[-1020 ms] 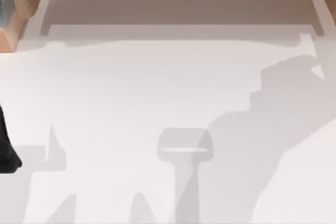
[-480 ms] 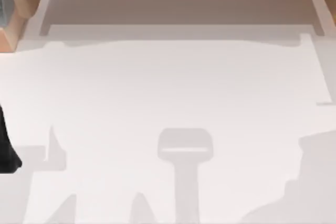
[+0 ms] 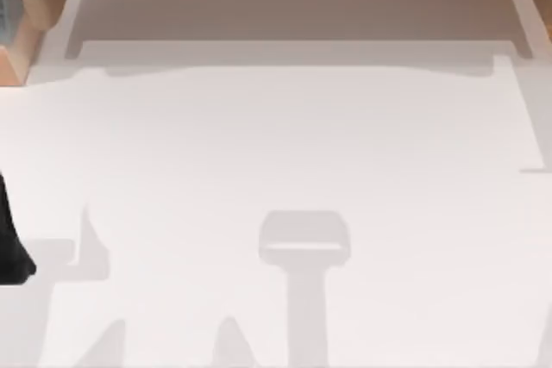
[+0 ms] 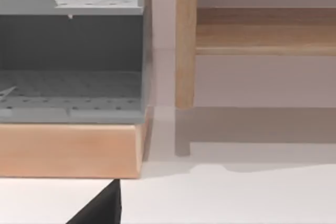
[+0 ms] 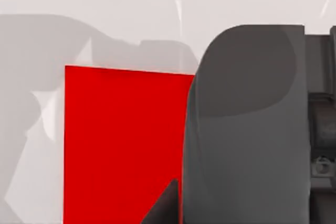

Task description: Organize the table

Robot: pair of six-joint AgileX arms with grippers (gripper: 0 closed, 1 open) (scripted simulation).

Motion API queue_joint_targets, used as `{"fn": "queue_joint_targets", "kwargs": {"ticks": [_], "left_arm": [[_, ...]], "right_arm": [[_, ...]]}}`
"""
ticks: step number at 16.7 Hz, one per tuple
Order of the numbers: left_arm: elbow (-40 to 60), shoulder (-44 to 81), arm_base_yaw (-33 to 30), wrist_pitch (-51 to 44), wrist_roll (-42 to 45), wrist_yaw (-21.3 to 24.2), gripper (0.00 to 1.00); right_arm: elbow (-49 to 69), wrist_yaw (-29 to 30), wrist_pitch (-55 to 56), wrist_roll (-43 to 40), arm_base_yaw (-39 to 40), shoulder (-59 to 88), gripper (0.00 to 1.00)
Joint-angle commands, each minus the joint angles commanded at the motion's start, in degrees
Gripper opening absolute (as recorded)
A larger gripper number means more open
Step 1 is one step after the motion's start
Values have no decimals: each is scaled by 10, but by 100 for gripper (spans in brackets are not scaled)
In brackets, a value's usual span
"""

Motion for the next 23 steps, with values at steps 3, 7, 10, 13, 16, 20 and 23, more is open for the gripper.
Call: {"fn": "queue_joint_targets", "kwargs": {"ticks": [3,7,10,13,16,20,23], "left_arm": [[0,0,0,0,0,0,100],[0,0,0,0,0,0,100],[0,0,0,0,0,0,100],[0,0,0,0,0,0,100],[0,0,0,0,0,0,100],[0,0,0,0,0,0,100],[0,0,0,0,0,0,100]], "right_arm": [[-70,8,13,6,-13,-39,0],[-100,13,20,8,-21,-56,0],[-100,13,20,8,-21,-56,0],[-98,12,19,9,-18,-55,0],[-94,12,22,9,-18,-58,0],[-87,11,30,10,-18,-65,0],[-81,11,38,10,-18,-71,0]]}}
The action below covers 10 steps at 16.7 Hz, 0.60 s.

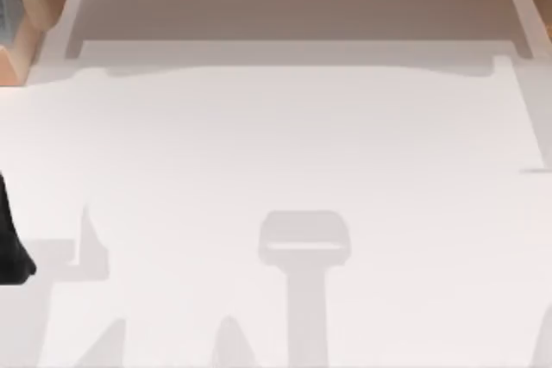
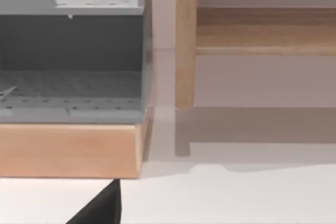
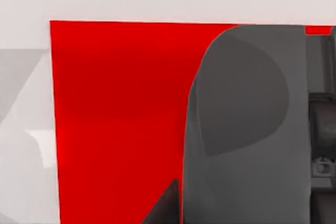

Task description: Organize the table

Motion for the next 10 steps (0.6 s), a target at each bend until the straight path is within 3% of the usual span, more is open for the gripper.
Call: {"fn": "queue_joint_targets", "kwargs": {"ticks": [10], "left_arm": [[0,0,0,0,0,0,100]], "right_arm": [[-3,0,18,0,-1,2,0]]}}
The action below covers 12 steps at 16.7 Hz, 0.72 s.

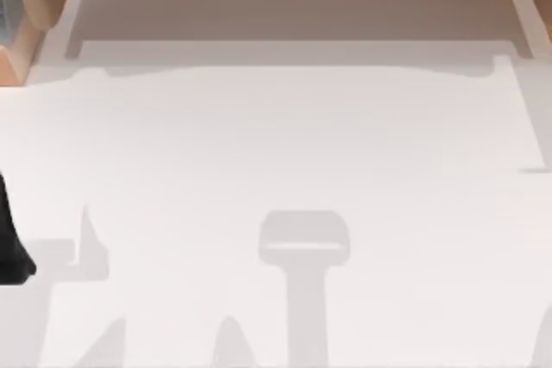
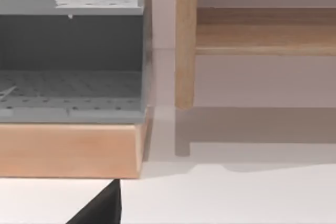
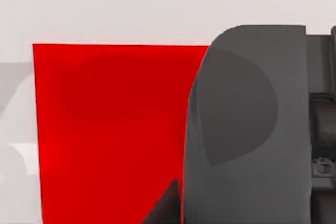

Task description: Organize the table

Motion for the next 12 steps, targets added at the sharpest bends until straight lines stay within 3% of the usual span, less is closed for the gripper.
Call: {"fn": "queue_joint_targets", "kwargs": {"ticks": [10,12], "left_arm": [[0,0,0,0,0,0,100],[0,0,0,0,0,0,100]], "right_arm": [[-33,1,-5,1,0,28,0],[-33,1,-5,1,0,28,15]]}}
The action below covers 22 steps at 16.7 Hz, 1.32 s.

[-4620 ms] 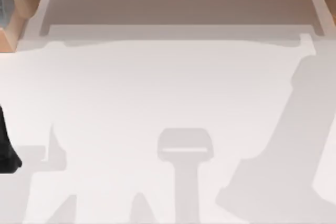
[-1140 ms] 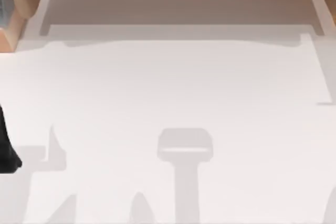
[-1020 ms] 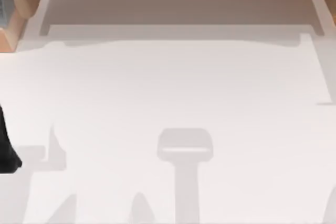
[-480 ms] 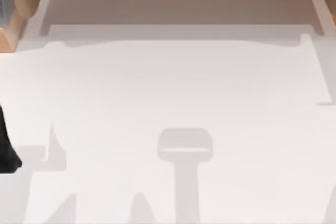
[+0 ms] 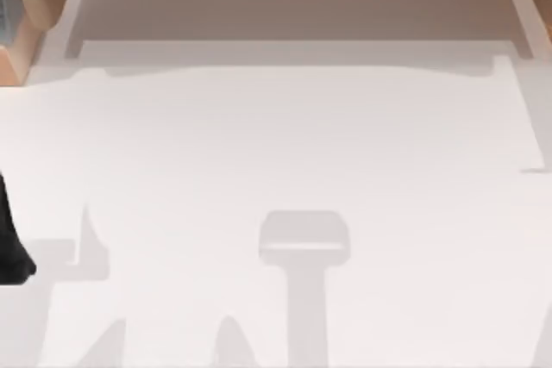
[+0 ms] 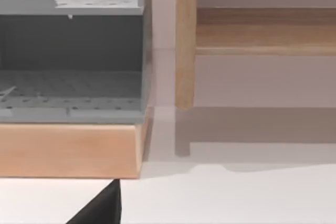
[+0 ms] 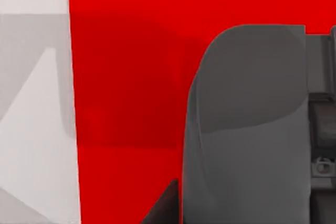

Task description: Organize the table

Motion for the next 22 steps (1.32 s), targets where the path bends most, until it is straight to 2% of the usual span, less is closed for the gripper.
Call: {"fn": "queue_joint_targets", "kwargs": {"ticks": [11,22], "left_arm": [[0,0,0,0,0,0,100],[0,0,0,0,0,0,100]], "right_arm": [[0,0,0,0,0,0,98],[3,-4,5,-4,1,-1,100]]}}
